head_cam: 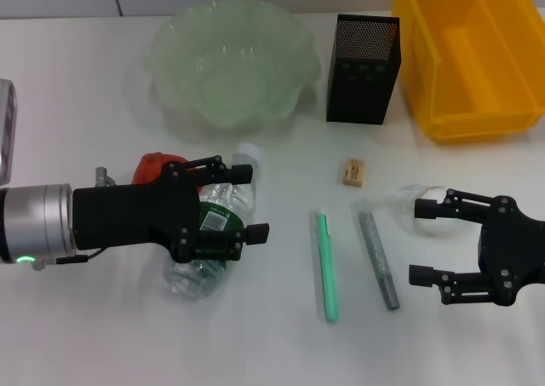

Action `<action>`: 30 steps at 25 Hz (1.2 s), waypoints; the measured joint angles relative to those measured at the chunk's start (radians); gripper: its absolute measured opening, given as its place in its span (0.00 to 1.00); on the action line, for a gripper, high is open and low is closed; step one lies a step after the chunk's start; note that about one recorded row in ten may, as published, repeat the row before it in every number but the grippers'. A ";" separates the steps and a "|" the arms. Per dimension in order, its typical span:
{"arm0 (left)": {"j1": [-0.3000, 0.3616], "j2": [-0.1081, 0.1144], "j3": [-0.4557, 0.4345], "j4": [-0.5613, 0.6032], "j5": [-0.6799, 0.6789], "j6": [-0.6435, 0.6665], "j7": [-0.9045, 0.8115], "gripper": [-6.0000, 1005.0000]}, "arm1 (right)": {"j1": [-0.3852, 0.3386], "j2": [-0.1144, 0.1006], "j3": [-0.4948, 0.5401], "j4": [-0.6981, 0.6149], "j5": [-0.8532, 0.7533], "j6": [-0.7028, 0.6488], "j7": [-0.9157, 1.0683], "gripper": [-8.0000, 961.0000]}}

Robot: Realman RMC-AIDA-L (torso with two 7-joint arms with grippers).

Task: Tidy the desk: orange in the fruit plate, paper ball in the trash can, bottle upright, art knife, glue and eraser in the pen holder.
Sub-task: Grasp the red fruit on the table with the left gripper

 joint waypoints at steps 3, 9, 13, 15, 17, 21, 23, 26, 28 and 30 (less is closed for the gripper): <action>0.003 0.000 0.004 0.000 -0.009 0.000 0.002 0.82 | 0.000 0.000 0.000 0.001 0.000 0.000 0.000 0.88; 0.046 -0.001 -0.009 0.038 -0.103 -0.015 0.023 0.82 | 0.000 0.000 0.002 0.009 0.000 0.004 0.000 0.88; 0.114 -0.001 -0.008 0.063 -0.240 -0.117 0.048 0.82 | 0.000 0.000 0.002 0.019 0.000 0.016 0.000 0.88; 0.145 -0.001 -0.003 0.055 -0.284 -0.155 0.078 0.82 | 0.000 0.000 0.002 0.020 0.000 0.018 0.000 0.88; 0.157 -0.004 -0.002 0.045 -0.293 -0.192 0.089 0.81 | -0.001 0.000 0.001 0.021 0.000 0.021 0.000 0.88; 0.160 -0.003 0.015 0.004 -0.288 -0.284 0.092 0.81 | -0.002 0.000 -0.003 0.023 0.000 0.033 0.000 0.88; 0.160 -0.003 0.034 -0.002 -0.288 -0.303 0.092 0.81 | -0.001 0.000 -0.006 0.023 0.000 0.041 0.000 0.88; 0.160 -0.005 0.049 -0.004 -0.289 -0.331 0.089 0.81 | -0.001 0.000 -0.007 0.023 -0.001 0.049 0.000 0.88; 0.160 -0.005 0.047 -0.010 -0.293 -0.357 0.085 0.81 | -0.001 0.000 -0.007 0.023 -0.001 0.050 0.000 0.88; 0.157 -0.005 0.044 -0.019 -0.294 -0.407 0.081 0.81 | -0.002 0.000 -0.007 0.023 -0.001 0.050 0.000 0.88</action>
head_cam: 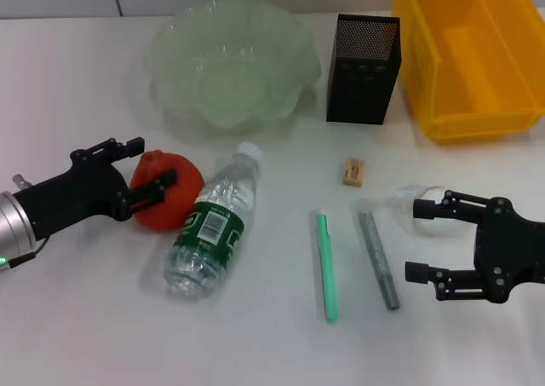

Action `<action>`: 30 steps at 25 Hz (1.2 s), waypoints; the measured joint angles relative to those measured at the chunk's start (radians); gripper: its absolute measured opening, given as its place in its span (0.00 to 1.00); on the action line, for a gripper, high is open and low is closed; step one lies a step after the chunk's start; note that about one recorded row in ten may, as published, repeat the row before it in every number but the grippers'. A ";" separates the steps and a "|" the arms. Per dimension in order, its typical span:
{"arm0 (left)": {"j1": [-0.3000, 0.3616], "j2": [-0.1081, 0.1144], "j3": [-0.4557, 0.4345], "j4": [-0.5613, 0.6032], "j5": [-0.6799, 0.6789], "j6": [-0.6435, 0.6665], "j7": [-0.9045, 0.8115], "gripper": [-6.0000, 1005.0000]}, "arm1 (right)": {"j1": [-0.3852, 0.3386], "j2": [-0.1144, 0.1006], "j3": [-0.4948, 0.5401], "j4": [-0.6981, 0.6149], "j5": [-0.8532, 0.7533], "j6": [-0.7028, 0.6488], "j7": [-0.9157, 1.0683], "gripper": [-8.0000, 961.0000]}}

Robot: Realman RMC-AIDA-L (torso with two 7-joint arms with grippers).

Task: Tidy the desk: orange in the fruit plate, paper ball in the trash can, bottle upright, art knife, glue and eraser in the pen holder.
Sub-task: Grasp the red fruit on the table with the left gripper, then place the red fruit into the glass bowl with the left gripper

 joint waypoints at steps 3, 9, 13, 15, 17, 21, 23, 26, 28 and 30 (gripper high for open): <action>-0.004 0.001 0.003 -0.002 0.000 -0.017 -0.006 0.72 | -0.002 0.000 0.000 0.000 0.000 0.001 0.000 0.88; -0.011 0.001 -0.001 -0.001 -0.005 -0.012 -0.028 0.50 | -0.008 -0.001 0.008 0.000 0.000 0.001 0.000 0.88; -0.013 0.003 0.003 0.001 -0.012 0.002 -0.052 0.38 | -0.009 -0.001 0.009 0.000 0.000 0.001 0.000 0.88; -0.014 0.004 0.007 0.005 -0.011 0.002 -0.065 0.35 | -0.009 -0.001 0.009 -0.001 0.000 0.001 0.000 0.88; -0.014 0.004 0.012 0.005 -0.009 0.002 -0.067 0.32 | -0.009 -0.001 0.009 -0.002 0.000 0.001 0.000 0.88; -0.010 0.004 0.008 0.027 -0.060 0.086 -0.068 0.26 | -0.008 -0.002 0.009 -0.002 0.000 0.000 0.000 0.88; -0.008 0.004 0.009 0.060 -0.138 0.183 -0.070 0.24 | -0.007 -0.002 0.009 -0.001 0.000 0.000 0.000 0.88; -0.036 0.005 0.015 0.091 -0.236 0.245 -0.087 0.20 | -0.004 -0.002 0.010 -0.001 0.001 0.000 0.000 0.88; -0.084 0.003 0.015 0.085 -0.257 0.219 -0.093 0.18 | -0.003 -0.002 0.009 -0.001 0.001 0.000 0.000 0.88; -0.136 -0.001 0.020 0.062 -0.260 0.164 -0.089 0.17 | -0.005 -0.002 0.009 0.000 0.001 0.000 0.000 0.88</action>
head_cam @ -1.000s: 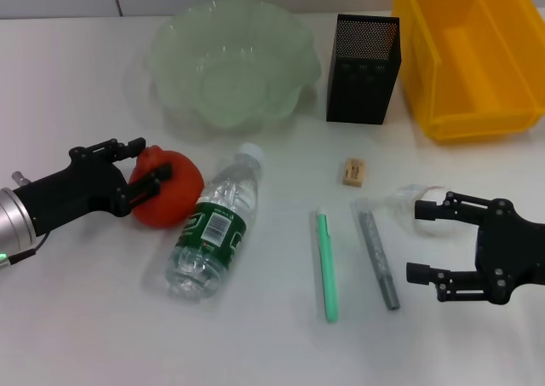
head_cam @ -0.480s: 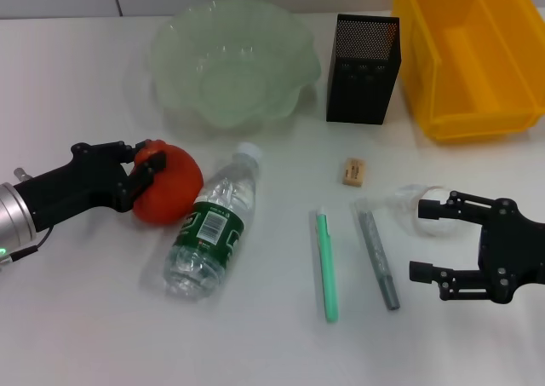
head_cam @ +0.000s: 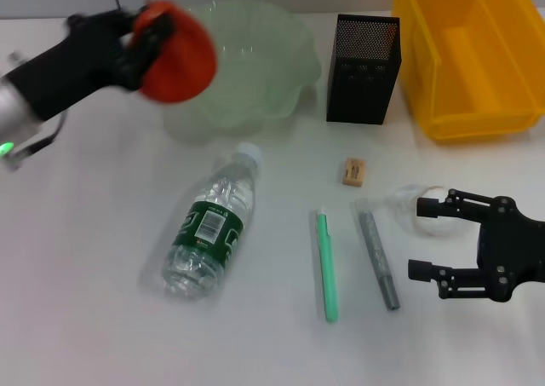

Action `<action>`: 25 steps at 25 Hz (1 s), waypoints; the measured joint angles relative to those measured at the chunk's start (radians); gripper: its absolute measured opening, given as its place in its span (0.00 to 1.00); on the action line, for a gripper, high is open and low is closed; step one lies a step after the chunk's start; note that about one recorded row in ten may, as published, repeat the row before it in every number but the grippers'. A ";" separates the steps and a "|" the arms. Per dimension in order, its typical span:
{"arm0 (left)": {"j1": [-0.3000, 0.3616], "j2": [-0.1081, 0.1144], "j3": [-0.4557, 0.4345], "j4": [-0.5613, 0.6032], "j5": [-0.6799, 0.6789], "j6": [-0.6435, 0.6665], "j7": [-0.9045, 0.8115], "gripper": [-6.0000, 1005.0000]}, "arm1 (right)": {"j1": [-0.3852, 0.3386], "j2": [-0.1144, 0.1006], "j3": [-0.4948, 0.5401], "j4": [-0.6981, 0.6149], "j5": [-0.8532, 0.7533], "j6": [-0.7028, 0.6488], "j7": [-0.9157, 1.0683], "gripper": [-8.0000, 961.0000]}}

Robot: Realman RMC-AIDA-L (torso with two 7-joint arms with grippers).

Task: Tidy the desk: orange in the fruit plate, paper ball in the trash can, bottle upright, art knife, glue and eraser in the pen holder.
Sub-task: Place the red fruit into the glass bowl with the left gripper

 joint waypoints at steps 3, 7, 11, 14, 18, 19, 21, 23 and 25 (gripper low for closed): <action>-0.059 -0.002 0.007 -0.048 -0.002 -0.076 0.019 0.17 | -0.004 0.001 0.000 0.001 0.001 0.000 0.000 0.88; -0.172 -0.004 0.002 -0.187 -0.045 -0.289 0.122 0.16 | -0.004 0.002 0.000 0.005 0.001 0.000 0.000 0.88; -0.210 -0.008 0.001 -0.256 -0.089 -0.374 0.203 0.15 | -0.006 0.001 0.000 0.005 0.001 0.000 0.005 0.88; -0.214 -0.009 -0.002 -0.285 -0.108 -0.413 0.236 0.20 | -0.007 0.001 0.000 0.005 0.001 0.000 0.007 0.88; -0.213 -0.009 -0.006 -0.286 -0.110 -0.416 0.240 0.31 | -0.008 0.002 0.008 0.011 0.002 0.000 0.008 0.88; -0.211 -0.009 -0.008 -0.286 -0.110 -0.411 0.240 0.34 | -0.007 0.002 0.014 0.015 0.004 -0.002 0.009 0.88; -0.206 -0.008 -0.009 -0.285 -0.110 -0.393 0.240 0.40 | -0.003 0.001 0.026 0.024 0.005 -0.005 0.014 0.88; -0.191 -0.003 -0.004 -0.277 -0.107 -0.338 0.227 0.46 | 0.000 0.000 0.043 0.021 0.007 -0.013 0.038 0.88; -0.172 0.000 0.010 -0.266 -0.098 -0.297 0.210 0.51 | 0.003 -0.002 0.065 -0.020 0.018 -0.045 0.102 0.88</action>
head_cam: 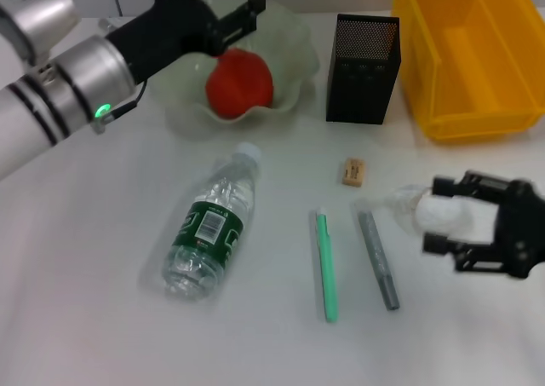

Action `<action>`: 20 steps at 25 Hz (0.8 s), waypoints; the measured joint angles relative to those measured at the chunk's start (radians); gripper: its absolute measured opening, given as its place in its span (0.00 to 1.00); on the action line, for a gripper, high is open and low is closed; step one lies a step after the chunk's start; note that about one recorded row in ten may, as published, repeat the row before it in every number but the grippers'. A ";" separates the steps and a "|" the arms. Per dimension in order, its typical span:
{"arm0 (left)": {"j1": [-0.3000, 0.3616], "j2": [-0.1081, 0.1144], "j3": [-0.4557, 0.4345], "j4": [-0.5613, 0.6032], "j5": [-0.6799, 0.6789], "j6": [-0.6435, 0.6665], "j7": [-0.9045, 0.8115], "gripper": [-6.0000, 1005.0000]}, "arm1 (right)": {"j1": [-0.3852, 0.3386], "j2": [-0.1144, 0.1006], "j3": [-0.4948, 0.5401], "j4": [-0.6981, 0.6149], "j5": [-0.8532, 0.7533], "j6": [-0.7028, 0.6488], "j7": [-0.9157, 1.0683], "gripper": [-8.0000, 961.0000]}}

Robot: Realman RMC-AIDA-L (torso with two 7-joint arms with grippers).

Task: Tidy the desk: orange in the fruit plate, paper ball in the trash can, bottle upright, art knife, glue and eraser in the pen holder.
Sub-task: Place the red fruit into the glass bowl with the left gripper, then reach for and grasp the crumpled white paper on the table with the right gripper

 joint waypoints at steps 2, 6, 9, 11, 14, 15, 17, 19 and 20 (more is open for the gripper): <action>0.014 0.002 0.014 0.013 0.008 0.033 -0.013 0.57 | 0.001 -0.002 0.019 -0.086 0.014 -0.045 0.113 0.88; 0.132 0.003 0.150 0.101 0.022 0.256 -0.088 0.69 | 0.014 -0.005 0.022 -0.491 0.011 -0.093 0.530 0.88; 0.232 0.003 0.253 0.168 0.021 0.395 -0.119 0.76 | 0.068 -0.016 -0.063 -0.794 -0.139 -0.089 0.859 0.88; 0.251 0.003 0.272 0.180 0.020 0.418 -0.121 0.81 | 0.119 -0.025 -0.166 -0.941 -0.284 -0.089 1.045 0.88; 0.322 0.003 0.330 0.221 0.019 0.492 -0.123 0.83 | 0.200 -0.027 -0.323 -1.026 -0.445 -0.093 1.234 0.88; 0.333 0.003 0.340 0.228 0.021 0.499 -0.126 0.83 | 0.225 -0.026 -0.377 -1.019 -0.482 -0.094 1.274 0.88; 0.349 0.004 0.358 0.241 0.023 0.503 -0.138 0.83 | 0.270 -0.014 -0.474 -0.976 -0.556 -0.082 1.336 0.88; 0.358 0.004 0.370 0.252 0.023 0.495 -0.154 0.83 | 0.298 0.000 -0.568 -0.910 -0.619 -0.032 1.374 0.88; 0.363 0.004 0.374 0.258 0.023 0.490 -0.159 0.83 | 0.305 0.003 -0.609 -0.876 -0.638 -0.004 1.389 0.88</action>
